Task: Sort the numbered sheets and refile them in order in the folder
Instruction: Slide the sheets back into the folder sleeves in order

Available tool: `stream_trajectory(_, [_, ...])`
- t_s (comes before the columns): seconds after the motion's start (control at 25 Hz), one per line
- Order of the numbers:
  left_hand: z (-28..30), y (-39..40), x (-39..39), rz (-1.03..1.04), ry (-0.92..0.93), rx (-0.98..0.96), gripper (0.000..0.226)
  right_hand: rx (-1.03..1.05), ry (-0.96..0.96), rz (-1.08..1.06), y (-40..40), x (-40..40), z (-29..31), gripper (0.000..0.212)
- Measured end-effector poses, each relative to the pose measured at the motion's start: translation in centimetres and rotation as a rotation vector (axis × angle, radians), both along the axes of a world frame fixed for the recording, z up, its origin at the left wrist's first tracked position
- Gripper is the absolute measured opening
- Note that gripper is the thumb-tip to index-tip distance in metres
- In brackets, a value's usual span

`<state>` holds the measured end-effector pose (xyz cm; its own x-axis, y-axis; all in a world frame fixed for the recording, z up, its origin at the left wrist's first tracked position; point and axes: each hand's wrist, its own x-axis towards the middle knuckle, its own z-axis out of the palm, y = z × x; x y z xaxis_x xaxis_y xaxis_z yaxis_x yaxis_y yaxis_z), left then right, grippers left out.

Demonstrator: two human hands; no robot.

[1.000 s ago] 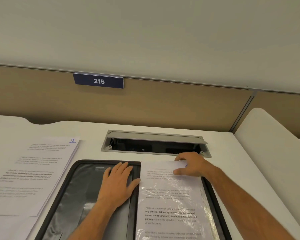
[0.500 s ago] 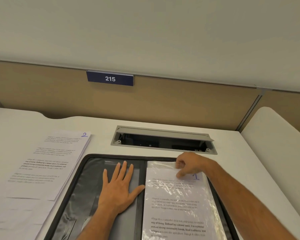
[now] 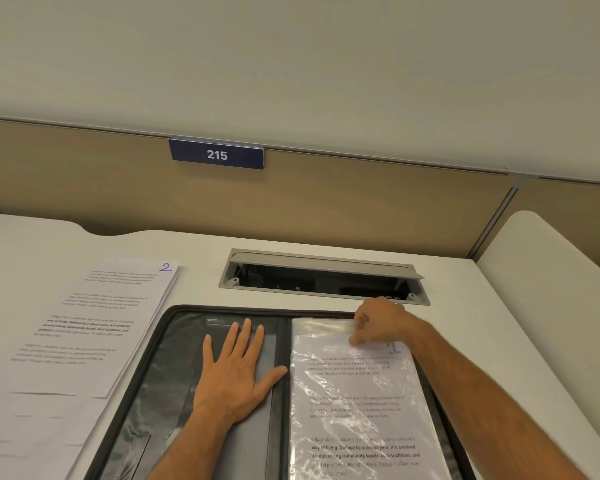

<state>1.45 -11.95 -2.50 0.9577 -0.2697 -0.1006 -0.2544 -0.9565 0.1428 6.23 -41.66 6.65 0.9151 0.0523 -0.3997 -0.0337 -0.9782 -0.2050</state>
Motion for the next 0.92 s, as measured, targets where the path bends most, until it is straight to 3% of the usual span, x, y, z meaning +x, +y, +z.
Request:
stream_trajectory(0.16, [0.1,0.0,0.0,-0.001,0.006,-0.004,0.112,0.024,0.020,-0.148,-2.6,-0.3,0.4,0.027])
stream_trajectory(0.32, [-0.2,0.0,0.0,-0.001,-0.003,-0.018,0.110,0.066,0.089,-0.128,-4.0,-0.9,-0.2,0.014])
stream_trajectory(0.48, [-0.2,0.0,0.1,0.000,0.000,-0.008,0.109,0.052,0.041,-0.133,-3.9,-1.0,-0.4,0.019])
stream_trajectory(0.72, [-0.1,0.0,0.1,0.001,-0.003,-0.008,0.110,0.365,-0.117,-0.312,-4.6,-2.1,0.8,0.022])
stream_trajectory(0.84, [-0.1,0.0,0.0,0.004,-0.002,-0.003,0.110,0.579,-0.093,-0.469,-5.0,-3.2,0.2,0.048])
stream_trajectory(0.92, [-0.1,0.0,0.0,0.003,0.000,-0.002,0.110,0.665,-0.020,-0.597,-5.3,-4.2,-0.2,0.052])
